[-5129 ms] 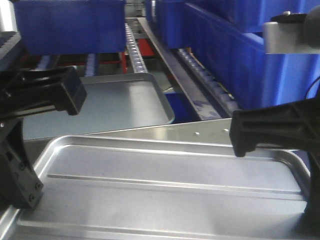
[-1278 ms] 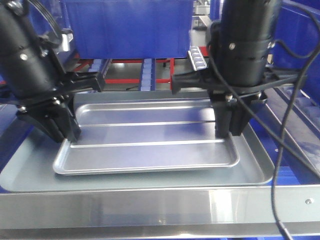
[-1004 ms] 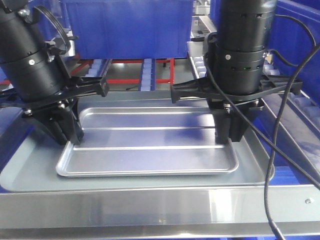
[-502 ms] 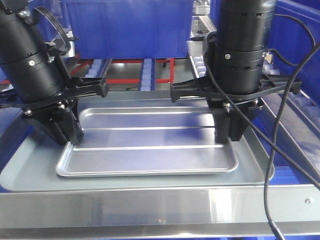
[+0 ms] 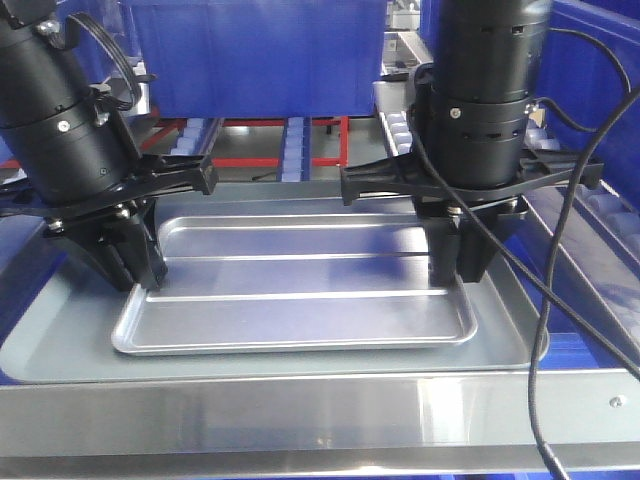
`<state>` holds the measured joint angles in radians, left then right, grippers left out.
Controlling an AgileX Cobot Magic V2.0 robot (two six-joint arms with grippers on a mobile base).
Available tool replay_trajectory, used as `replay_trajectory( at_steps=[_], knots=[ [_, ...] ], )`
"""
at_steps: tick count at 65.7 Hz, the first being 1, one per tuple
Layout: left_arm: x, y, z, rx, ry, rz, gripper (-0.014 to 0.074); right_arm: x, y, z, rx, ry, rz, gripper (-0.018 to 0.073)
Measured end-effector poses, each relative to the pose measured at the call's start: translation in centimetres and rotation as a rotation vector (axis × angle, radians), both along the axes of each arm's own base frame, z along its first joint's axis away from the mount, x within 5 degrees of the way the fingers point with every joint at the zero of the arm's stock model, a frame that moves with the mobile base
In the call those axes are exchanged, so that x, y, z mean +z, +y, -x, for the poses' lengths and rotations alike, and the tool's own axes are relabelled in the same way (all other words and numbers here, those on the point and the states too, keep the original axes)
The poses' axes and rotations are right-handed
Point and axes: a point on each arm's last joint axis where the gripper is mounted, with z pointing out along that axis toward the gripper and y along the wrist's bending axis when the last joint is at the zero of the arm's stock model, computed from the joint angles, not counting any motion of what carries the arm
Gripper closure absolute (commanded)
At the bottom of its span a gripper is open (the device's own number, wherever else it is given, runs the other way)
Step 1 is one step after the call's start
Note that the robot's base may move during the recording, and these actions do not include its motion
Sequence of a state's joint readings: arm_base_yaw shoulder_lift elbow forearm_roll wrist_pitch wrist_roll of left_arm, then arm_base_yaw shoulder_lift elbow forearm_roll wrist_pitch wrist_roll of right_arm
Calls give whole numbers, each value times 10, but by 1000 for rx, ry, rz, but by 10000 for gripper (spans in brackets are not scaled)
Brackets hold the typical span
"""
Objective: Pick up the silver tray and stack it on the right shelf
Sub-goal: 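Lower the silver tray with both grippers onto the grey tray, then open both grippers and raise them off the tray rims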
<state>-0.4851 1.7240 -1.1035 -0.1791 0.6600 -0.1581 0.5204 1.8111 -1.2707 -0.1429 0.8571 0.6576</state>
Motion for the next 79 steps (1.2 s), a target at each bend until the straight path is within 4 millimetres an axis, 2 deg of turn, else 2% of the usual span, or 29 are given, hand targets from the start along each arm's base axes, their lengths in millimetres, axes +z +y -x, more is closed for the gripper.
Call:
replay_trajectory(
  at_steps=[2, 6, 12, 31, 50, 62, 79],
  knots=[
    [0, 0, 1, -7, 6, -5, 484, 1, 1, -1, 0, -8, -8, 143],
    [-1, 0, 2, -5, 22, 0, 347, 2, 3, -2, 0, -25, -28, 57],
    [0, -3, 3, 3, 33, 19, 227, 4, 7, -4, -2, -45, -66, 29],
    [11, -8, 0, -2, 34, 40, 227, 7, 10, -2, -5, -47, -87, 102],
    [18, -7, -4, -31, 9, 1, 227, 12, 9, 0, -1, -52, -83, 95],
    [18, -4, -5, -43, -1, -26, 227, 13, 7, -3, -10, -64, -95, 3],
    [17, 10, -9, 17, 50, -10, 227, 13, 4, -5, -18, -66, -95, 34]
  ],
)
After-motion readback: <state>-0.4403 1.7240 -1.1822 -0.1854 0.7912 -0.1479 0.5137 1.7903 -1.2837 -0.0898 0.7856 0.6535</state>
